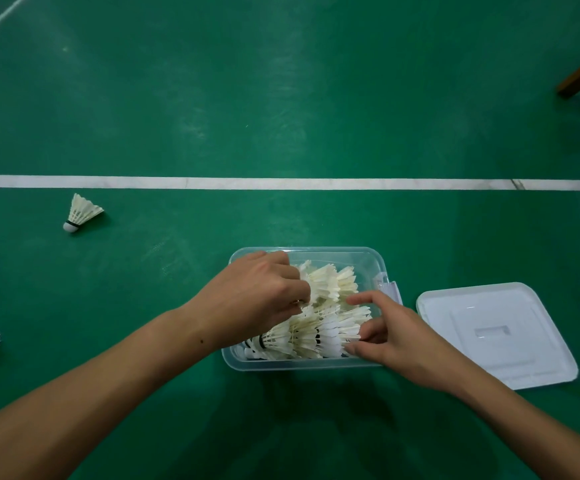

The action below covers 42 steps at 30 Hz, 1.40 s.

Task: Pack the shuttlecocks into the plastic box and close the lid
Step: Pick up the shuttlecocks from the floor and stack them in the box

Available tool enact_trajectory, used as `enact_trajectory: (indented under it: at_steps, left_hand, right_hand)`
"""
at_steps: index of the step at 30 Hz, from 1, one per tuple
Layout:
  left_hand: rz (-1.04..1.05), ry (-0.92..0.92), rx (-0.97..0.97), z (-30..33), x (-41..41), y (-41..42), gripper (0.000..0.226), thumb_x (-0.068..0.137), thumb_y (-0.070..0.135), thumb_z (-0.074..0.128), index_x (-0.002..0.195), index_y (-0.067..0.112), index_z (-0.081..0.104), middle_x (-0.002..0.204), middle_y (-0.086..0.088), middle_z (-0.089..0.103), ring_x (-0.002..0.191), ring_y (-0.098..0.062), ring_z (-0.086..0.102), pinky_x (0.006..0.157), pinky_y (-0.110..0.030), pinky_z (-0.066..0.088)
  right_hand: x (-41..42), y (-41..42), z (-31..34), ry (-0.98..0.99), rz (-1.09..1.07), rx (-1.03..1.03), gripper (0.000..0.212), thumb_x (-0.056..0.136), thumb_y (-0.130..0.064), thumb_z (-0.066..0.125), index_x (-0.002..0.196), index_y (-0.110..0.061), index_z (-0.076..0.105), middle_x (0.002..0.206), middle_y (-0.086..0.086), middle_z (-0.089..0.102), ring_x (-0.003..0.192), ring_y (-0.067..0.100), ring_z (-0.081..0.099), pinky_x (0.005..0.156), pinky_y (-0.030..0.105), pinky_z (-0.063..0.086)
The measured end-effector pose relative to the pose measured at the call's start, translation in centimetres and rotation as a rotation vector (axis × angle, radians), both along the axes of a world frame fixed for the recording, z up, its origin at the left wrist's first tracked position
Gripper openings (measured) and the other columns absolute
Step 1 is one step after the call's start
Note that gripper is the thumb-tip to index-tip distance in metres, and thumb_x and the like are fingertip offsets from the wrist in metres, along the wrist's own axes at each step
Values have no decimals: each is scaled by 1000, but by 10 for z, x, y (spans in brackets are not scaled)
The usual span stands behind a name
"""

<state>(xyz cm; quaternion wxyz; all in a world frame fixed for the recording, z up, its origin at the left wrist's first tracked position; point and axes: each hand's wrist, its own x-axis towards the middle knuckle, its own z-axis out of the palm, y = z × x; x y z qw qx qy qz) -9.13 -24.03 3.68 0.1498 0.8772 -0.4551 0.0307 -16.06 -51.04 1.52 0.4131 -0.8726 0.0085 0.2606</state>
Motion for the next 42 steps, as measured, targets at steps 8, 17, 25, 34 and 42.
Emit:
enact_trajectory:
  at_steps: [8, 17, 25, 34, 42]
  left_hand:
    - [-6, 83, -59, 10, -1, -6, 13, 98, 36, 68, 92, 27, 74, 128, 1, 59, 115, -22, 55, 87, -37, 50]
    - [54, 226, -75, 24, 6, -28, 27, 92, 36, 74, 113, 29, 59, 134, 7, 47, 83, -18, 62, 71, -41, 54]
    - [88, 446, -277, 14, 2, -47, 52, 88, 36, 80, 129, 32, 49, 127, 14, 47, 107, -10, 63, 87, -39, 57]
    - [102, 414, -19, -22, -21, -59, 92, 79, 66, 76, 153, 34, 33, 149, 12, 52, 129, -13, 50, 108, -37, 44]
    - [170, 311, 48, -44, -25, -76, 75, 83, 64, 69, 145, 38, 38, 134, 18, 65, 122, -13, 56, 104, -34, 39]
  right_hand:
    - [1, -26, 36, -222, 3, -102, 50, 86, -22, 85, 125, -40, 59, 97, -24, 78, 95, -5, 73, 84, 24, 59]
    - [7, 7, 50, -576, 95, 5, 50, 83, -12, 87, 126, -25, 65, 118, -21, 72, 115, 2, 68, 91, 25, 57]
    - [6, 6, 27, -625, 69, -74, 49, 83, -18, 88, 123, -31, 62, 103, -21, 73, 95, 0, 70, 82, 35, 60]
    - [-21, -45, 29, -633, -177, -199, 43, 83, -16, 87, 117, -32, 67, 91, -24, 75, 84, 4, 71, 73, 23, 57]
    - [-36, -47, 15, -521, -138, -253, 44, 83, -27, 86, 114, -45, 61, 95, -27, 73, 71, 11, 70, 65, 42, 59]
